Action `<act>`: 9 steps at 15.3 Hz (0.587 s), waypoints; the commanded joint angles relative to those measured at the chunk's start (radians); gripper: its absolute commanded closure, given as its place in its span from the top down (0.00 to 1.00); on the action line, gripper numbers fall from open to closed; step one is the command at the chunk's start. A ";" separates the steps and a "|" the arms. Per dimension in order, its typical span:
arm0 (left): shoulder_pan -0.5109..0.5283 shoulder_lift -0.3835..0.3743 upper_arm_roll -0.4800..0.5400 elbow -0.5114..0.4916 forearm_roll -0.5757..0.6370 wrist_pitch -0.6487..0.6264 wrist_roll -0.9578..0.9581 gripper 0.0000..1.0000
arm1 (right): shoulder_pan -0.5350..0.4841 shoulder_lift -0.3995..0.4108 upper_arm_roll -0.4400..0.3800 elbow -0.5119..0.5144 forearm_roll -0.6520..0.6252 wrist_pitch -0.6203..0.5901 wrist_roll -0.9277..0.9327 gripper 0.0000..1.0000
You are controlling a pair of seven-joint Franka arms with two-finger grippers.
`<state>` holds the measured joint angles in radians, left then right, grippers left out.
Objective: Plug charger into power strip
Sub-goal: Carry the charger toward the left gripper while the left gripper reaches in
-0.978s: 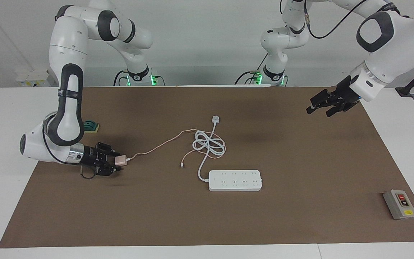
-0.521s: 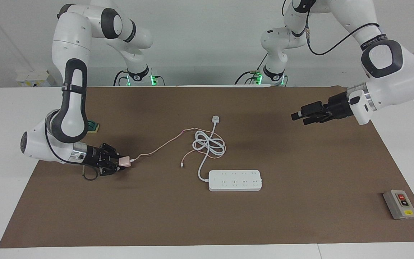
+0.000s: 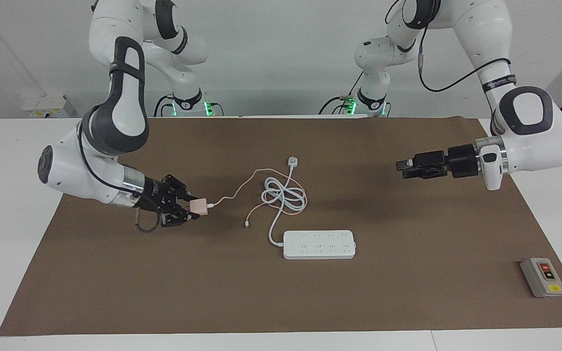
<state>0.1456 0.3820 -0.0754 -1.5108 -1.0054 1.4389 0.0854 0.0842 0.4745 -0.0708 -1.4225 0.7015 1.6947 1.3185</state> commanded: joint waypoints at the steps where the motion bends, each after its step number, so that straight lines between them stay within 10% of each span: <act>1: -0.001 0.009 -0.001 -0.084 -0.114 0.018 0.091 1.00 | 0.069 0.004 -0.003 0.049 0.036 0.023 0.106 0.00; 9: -0.031 0.000 -0.006 -0.223 -0.291 0.140 0.174 1.00 | 0.293 0.021 -0.003 0.092 0.053 0.253 0.338 0.00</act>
<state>0.1211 0.4086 -0.0903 -1.6628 -1.2461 1.5486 0.2080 0.3456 0.4742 -0.0696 -1.3673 0.7318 1.9161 1.6048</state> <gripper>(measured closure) 0.000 0.529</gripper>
